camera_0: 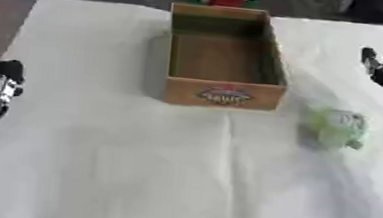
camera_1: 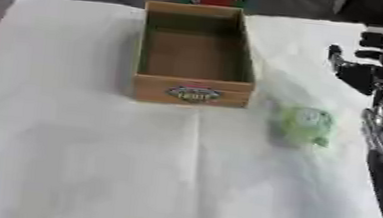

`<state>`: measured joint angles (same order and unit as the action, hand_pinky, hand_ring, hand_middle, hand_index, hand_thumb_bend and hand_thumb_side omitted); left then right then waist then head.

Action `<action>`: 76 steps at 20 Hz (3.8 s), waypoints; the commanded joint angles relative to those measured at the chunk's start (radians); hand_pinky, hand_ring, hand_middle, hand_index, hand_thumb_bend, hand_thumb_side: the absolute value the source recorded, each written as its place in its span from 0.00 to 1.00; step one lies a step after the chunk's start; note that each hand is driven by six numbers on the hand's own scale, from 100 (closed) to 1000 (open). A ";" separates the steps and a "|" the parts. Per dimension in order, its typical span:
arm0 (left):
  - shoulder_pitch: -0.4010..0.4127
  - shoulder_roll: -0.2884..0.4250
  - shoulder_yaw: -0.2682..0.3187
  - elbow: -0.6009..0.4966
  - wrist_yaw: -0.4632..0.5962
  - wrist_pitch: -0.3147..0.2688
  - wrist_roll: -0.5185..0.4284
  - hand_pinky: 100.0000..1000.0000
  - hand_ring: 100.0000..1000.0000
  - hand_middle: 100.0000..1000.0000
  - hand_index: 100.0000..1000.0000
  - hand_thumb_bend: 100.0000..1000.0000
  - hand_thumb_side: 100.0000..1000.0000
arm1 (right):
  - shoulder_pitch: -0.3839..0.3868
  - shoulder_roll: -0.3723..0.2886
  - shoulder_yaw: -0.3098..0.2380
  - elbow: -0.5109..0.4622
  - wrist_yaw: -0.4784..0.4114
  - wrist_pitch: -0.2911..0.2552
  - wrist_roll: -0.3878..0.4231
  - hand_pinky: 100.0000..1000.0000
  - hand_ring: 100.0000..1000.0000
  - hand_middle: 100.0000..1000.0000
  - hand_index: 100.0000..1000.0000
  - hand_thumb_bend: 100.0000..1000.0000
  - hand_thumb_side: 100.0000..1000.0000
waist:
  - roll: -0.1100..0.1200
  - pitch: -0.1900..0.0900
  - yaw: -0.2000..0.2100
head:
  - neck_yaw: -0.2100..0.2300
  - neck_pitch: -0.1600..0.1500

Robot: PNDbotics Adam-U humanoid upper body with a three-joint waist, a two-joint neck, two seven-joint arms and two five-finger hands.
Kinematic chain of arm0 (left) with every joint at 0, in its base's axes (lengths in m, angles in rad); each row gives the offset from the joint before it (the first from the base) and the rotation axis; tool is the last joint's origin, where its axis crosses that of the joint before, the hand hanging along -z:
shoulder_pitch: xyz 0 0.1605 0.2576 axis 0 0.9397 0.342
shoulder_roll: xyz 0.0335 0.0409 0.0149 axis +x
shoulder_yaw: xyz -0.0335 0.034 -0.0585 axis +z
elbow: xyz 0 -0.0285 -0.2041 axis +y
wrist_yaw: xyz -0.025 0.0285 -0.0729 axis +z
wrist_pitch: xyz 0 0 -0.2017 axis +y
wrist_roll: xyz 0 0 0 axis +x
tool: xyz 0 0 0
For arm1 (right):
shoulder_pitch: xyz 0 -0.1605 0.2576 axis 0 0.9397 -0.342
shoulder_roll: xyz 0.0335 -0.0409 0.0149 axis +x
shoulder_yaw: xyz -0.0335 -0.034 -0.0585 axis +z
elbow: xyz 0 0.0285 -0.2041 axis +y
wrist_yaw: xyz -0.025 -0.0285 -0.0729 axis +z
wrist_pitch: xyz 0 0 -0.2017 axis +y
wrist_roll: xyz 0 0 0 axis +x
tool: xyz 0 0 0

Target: Pick up objects on the table and place them in the box.

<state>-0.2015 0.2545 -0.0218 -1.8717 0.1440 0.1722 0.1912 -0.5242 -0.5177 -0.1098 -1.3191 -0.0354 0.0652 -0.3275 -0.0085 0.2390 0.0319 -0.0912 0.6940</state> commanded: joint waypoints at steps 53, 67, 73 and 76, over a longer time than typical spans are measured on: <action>-0.003 0.015 0.007 -0.007 -0.003 -0.001 -0.001 0.69 0.65 0.60 0.62 0.31 0.32 | 0.079 -0.148 0.081 0.013 0.164 -0.098 0.676 0.69 0.83 0.81 0.82 0.48 0.07 | -0.015 -0.019 -0.003 | -0.007 0.014; -0.001 0.017 0.008 -0.007 -0.004 -0.001 0.000 0.69 0.65 0.60 0.62 0.31 0.32 | 0.137 -0.170 0.089 -0.024 0.187 -0.115 0.767 0.74 0.85 0.83 0.83 0.50 0.07 | -0.019 -0.024 -0.013 | -0.006 0.015; 0.000 0.018 0.008 -0.007 -0.005 -0.001 0.001 0.69 0.65 0.60 0.62 0.31 0.32 | 0.141 -0.170 0.092 -0.035 0.230 -0.131 0.830 0.81 0.90 0.86 0.85 0.55 0.09 | -0.019 -0.023 -0.014 | -0.007 0.016; 0.000 0.017 0.008 -0.007 -0.004 -0.001 0.000 0.69 0.65 0.60 0.62 0.31 0.32 | 0.141 -0.169 0.092 -0.039 0.253 -0.139 0.870 0.78 0.89 0.86 0.85 0.55 0.05 | -0.019 -0.023 -0.014 | -0.007 0.016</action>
<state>-0.1949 0.2552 -0.0218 -1.8659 0.1401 0.1725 0.1907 -0.3775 -0.6473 -0.0121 -1.3397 0.2012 -0.0700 0.5255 -0.0270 0.2322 0.0197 -0.0985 0.7030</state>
